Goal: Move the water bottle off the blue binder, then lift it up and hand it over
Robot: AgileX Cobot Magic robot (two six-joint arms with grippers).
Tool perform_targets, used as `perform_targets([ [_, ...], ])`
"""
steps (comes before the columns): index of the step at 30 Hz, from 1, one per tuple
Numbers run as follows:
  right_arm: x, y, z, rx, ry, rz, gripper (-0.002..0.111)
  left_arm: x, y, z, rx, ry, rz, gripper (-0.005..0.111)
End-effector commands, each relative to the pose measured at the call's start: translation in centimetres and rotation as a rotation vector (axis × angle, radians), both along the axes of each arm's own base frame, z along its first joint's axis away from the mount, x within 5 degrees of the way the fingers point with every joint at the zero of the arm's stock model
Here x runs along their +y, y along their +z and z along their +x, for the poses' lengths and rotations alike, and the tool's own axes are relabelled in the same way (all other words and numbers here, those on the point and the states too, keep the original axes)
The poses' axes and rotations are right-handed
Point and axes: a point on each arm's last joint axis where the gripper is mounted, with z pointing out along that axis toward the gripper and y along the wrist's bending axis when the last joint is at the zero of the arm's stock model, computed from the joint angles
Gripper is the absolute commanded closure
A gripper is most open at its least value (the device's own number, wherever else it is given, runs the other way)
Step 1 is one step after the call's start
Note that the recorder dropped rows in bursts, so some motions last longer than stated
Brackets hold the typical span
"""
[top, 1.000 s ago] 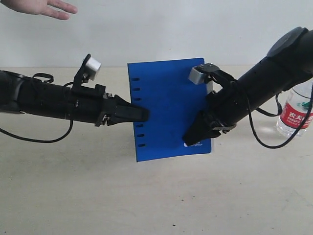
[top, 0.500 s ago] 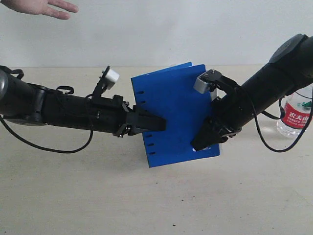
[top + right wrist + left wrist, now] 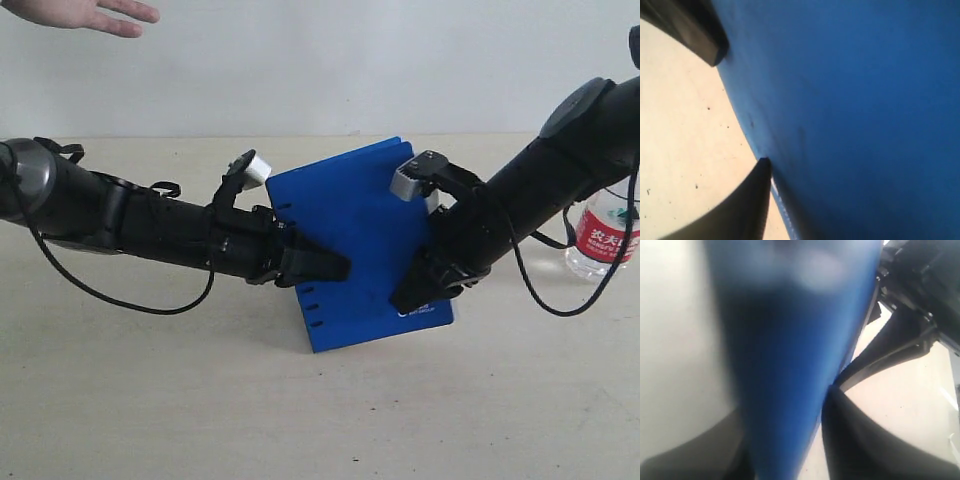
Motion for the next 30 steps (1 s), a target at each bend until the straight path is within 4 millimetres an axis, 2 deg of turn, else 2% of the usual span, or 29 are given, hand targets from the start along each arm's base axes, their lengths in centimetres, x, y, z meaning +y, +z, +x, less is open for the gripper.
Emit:
perform_targets([
  [1, 2.1, -0.1, -0.3, 0.039, -0.064, 0.049, 0.087, -2.9, 3.9, -2.4, -0.020, -0.214, -0.251, 0.102],
  [5, 1.8, -0.3, -0.5, 0.059, -0.069, 0.002, 0.059, -1.9, 5.2, -1.9, -0.062, -0.193, -0.261, 0.102],
  [7, 1.6, -0.3, -0.6, 0.055, -0.057, -0.019, 0.054, -1.0, 6.2, -1.3, -0.090, -0.168, -0.268, 0.102],
  [11, 1.2, 0.9, -0.7, 0.012, -0.045, -0.051, 0.055, -0.3, 7.0, -1.2, -0.100, -0.148, -0.273, 0.102],
  [14, 0.3, 3.0, -0.7, -0.084, -0.060, -0.137, 0.055, 0.0, 6.8, -1.7, -0.093, -0.142, -0.253, 0.102],
  [15, -0.3, 4.2, -0.6, -0.135, -0.105, -0.184, 0.055, 0.1, 6.5, -2.0, -0.078, -0.141, -0.250, 0.102],
  [18, -1.1, 5.9, -0.9, -0.173, -0.163, -0.243, 0.055, 0.3, 5.9, -2.5, -0.068, -0.142, -0.240, 0.102],
  [20, -1.5, 5.5, -0.9, -0.153, -0.180, -0.288, 0.054, 0.3, 5.9, -2.5, -0.068, -0.146, -0.236, 0.102],
  [24, -2.8, 4.1, -0.1, -0.107, -0.389, -0.418, 0.054, 0.3, 5.9, -2.5, -0.067, -0.144, -0.241, 0.102],
  [30, -2.7, 4.3, 0.3, -0.152, -0.407, -0.401, 0.054, 0.3, 5.8, -2.6, -0.072, -0.156, -0.230, 0.102],
])
